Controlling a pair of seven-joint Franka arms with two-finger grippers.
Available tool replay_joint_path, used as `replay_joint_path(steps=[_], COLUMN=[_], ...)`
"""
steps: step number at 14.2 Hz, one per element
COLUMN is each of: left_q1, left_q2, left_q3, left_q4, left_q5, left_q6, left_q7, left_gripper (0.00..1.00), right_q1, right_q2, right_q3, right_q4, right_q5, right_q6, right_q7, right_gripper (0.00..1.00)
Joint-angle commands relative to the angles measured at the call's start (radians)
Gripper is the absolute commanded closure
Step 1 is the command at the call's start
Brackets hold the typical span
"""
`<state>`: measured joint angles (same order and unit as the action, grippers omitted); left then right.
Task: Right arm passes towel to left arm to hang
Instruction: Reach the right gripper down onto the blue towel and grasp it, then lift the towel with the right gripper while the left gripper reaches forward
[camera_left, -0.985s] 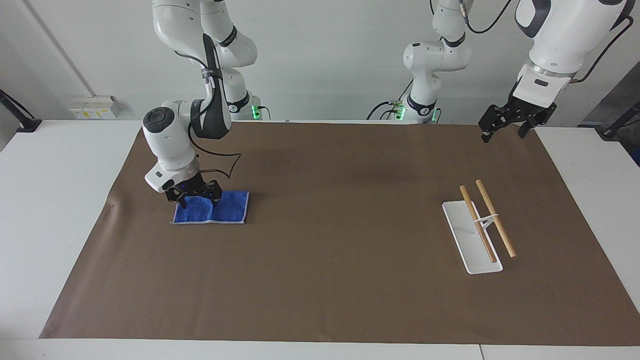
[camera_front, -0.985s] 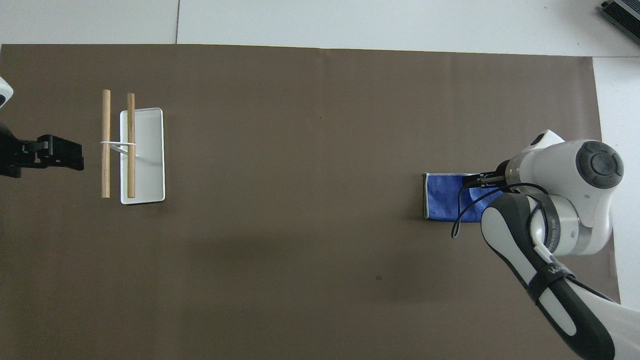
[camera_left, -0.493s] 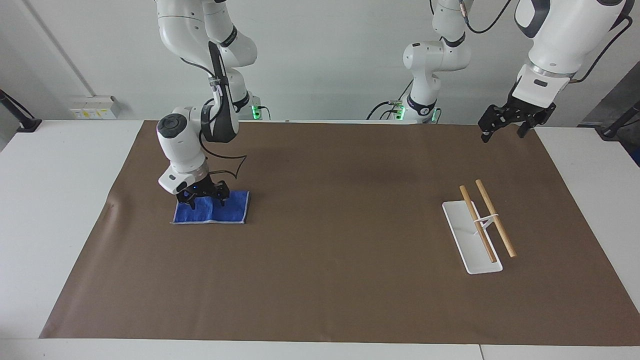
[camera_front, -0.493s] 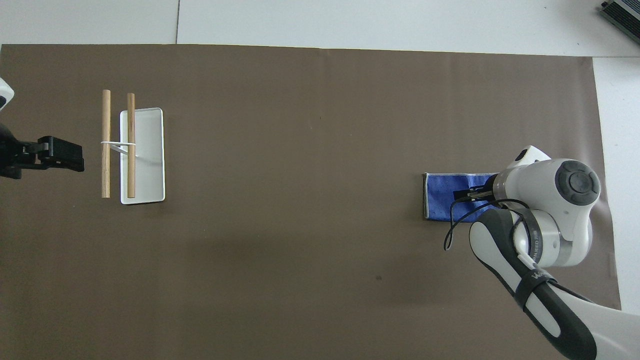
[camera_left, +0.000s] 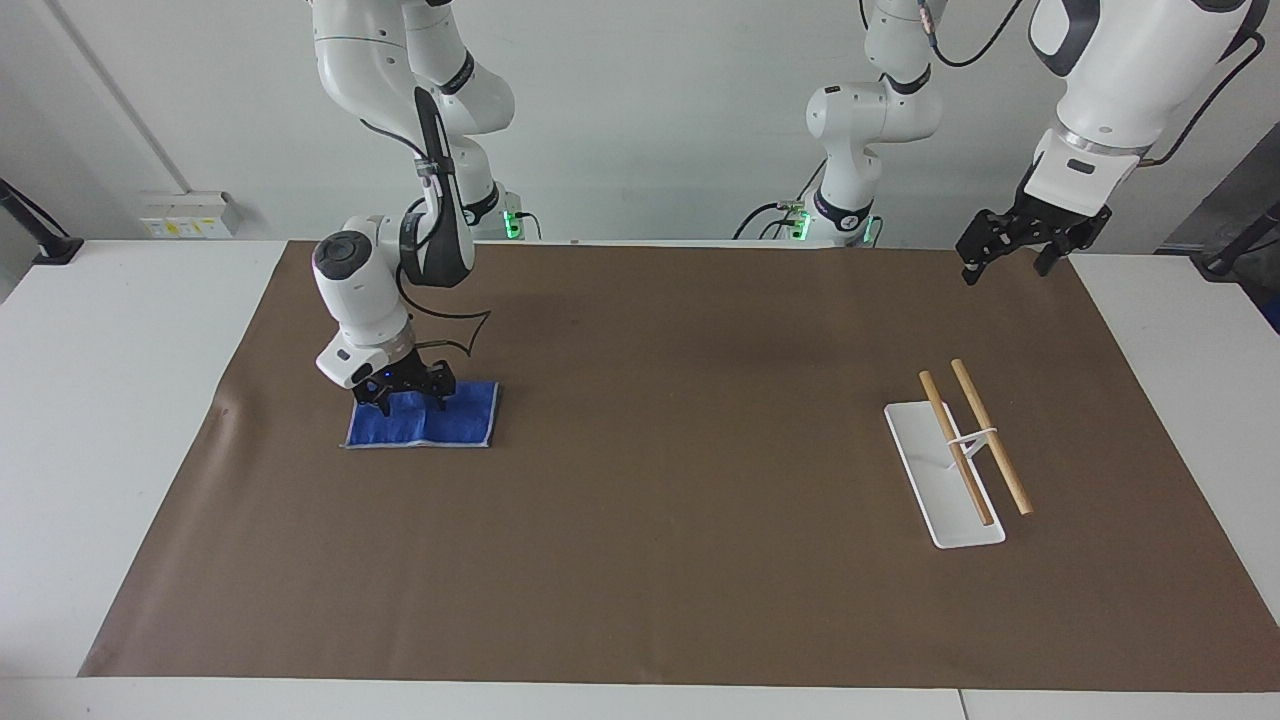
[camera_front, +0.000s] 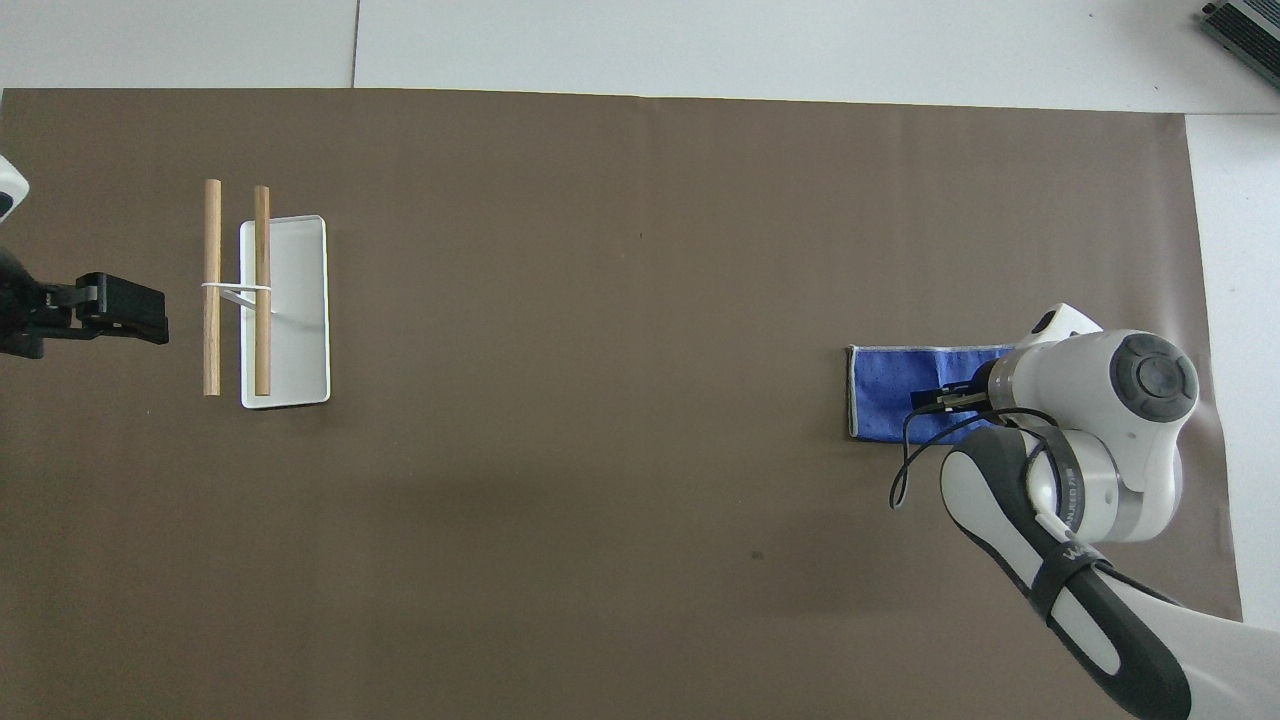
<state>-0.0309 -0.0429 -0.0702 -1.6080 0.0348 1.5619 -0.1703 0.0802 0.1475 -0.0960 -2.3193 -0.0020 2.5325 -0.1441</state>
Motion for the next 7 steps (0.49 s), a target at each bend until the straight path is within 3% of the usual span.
replay_joint_path(steps=[1, 2, 5, 7], left_q1=[-0.006, -0.006, -0.006, -0.006], left_q2=[-0.032, -0.032, -0.032, -0.032], left_q3=[0.012, 0.012, 0.012, 0.012], left_q4=[-0.036, -0.036, -0.036, -0.038], left_q5=[-0.015, -0.013, -0.013, -0.013], left_q6=[0.007, 0.007, 0.007, 0.007], left_q7=[0.006, 0.006, 0.006, 0.005], left_gripper=[0.00, 0.00, 0.00, 0.00], right_q1=[-0.016, -0.016, 0.000, 0.001], right_q2=[-0.003, -0.003, -0.011, -0.034], right_q3=[0.007, 0.007, 0.007, 0.012], right_q4=[-0.022, -0.017, 0.018, 0.072], right_q5=[0.025, 0.025, 0.025, 0.025], right_q6=[0.032, 0.031, -0.003, -0.090], right_q7=[-0.028, -0.011, 0.023, 0.029], right_gripper=[0.94, 1.00, 1.00, 1.00])
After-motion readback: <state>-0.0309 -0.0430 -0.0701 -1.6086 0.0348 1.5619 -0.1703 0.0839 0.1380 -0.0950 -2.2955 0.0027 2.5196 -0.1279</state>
